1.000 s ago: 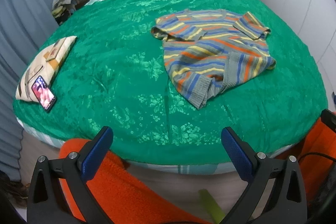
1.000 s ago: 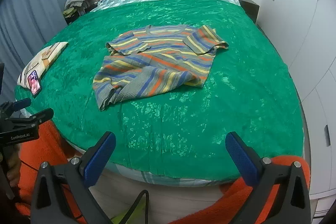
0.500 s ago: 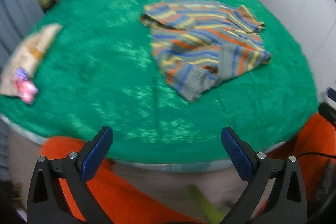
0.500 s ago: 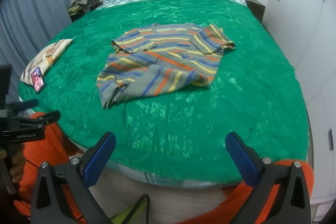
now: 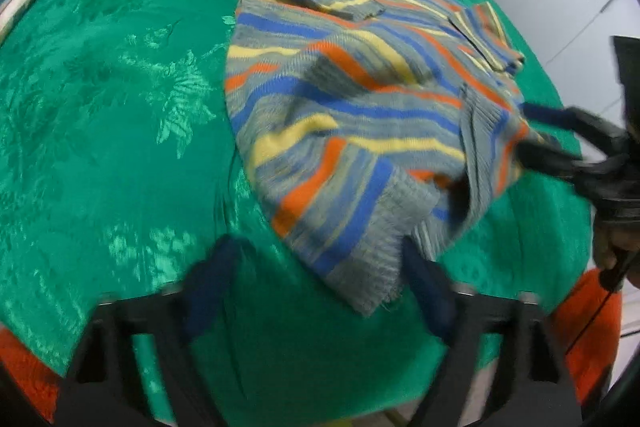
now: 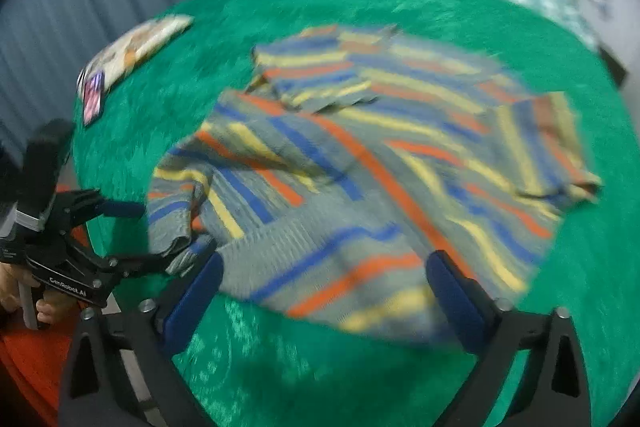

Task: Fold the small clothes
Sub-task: 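Lower both tools onto the ribbed hem of the striped sweater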

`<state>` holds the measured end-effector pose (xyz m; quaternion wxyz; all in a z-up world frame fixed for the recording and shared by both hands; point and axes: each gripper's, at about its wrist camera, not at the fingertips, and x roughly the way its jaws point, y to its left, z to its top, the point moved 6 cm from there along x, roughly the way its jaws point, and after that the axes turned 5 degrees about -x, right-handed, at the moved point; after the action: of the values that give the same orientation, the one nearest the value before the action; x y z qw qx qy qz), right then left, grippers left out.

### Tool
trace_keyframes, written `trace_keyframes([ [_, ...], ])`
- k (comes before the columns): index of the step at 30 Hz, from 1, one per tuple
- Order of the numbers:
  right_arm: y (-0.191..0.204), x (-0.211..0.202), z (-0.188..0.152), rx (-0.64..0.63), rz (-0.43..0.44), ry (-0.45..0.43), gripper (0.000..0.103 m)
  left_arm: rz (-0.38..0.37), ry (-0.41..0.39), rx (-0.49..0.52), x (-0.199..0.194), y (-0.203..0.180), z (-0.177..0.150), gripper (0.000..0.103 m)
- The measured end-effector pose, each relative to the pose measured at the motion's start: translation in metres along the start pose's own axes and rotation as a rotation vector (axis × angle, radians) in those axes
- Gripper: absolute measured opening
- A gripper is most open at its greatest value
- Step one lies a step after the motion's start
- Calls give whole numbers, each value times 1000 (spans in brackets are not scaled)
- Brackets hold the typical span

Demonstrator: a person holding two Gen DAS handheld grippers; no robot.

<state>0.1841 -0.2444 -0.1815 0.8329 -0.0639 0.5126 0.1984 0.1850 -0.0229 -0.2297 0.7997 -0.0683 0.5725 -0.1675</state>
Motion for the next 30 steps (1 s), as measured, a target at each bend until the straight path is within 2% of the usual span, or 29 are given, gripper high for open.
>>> trace_keyframes([
  [1, 0, 15, 0, -9, 6, 37, 74, -16, -1, 3, 0, -1, 2, 42],
  [2, 0, 24, -3, -12, 13, 67, 41, -40, 5, 3, 0, -3, 3, 15],
  [3, -1, 31, -7, -13, 18, 92, 24, -71, 20, 0, -1, -3, 4, 9],
  [4, -2, 29, -10, -12, 15, 91, 10, -95, 26, 1, -5, -3, 5, 9],
  [6, -2, 8, -15, 8, 41, 42, 10, -136, 13, 29, -28, -2, 2, 9],
  [9, 9, -52, -39, -6, 70, -26, 8, -181, 31, 79, -63, 6, -11, 9],
  [12, 21, -91, -82, -35, 58, -5, 9, -131, 104, 152, -71, 12, -31, 11],
  [13, 22, -95, -101, -32, 44, 35, 14, -76, 136, 187, -66, 16, -42, 18],
  [14, 21, -94, -113, -18, 41, 68, 29, -43, 152, 207, -62, 19, -49, 30],
  [15, 19, -90, -137, 17, 38, 131, 39, -8, 173, 229, -56, 23, -58, 36],
  [16, 15, -88, -151, 50, 24, 162, 57, 6, 182, 230, -55, 27, -63, 44],
  [18, 5, -94, -167, 126, 5, 163, 59, -10, 176, 189, -56, 36, -67, 51],
  [20, -6, -102, -171, 246, 13, 125, 59, -64, 142, 112, -62, 43, -62, 68],
  [21, -10, -107, -171, 312, 29, 94, 60, -78, 116, 74, -64, 48, -58, 72],
  [23, -18, -111, -166, 473, 67, 29, 70, -75, 83, 18, -60, 54, -51, 73],
  [26, -14, -91, -147, 641, 87, -17, 73, -25, 92, 12, -46, 53, -54, 73],
  [30, -12, -50, -135, 772, -11, 6, 73, 17, 101, 46, -38, 42, -65, 73],
])
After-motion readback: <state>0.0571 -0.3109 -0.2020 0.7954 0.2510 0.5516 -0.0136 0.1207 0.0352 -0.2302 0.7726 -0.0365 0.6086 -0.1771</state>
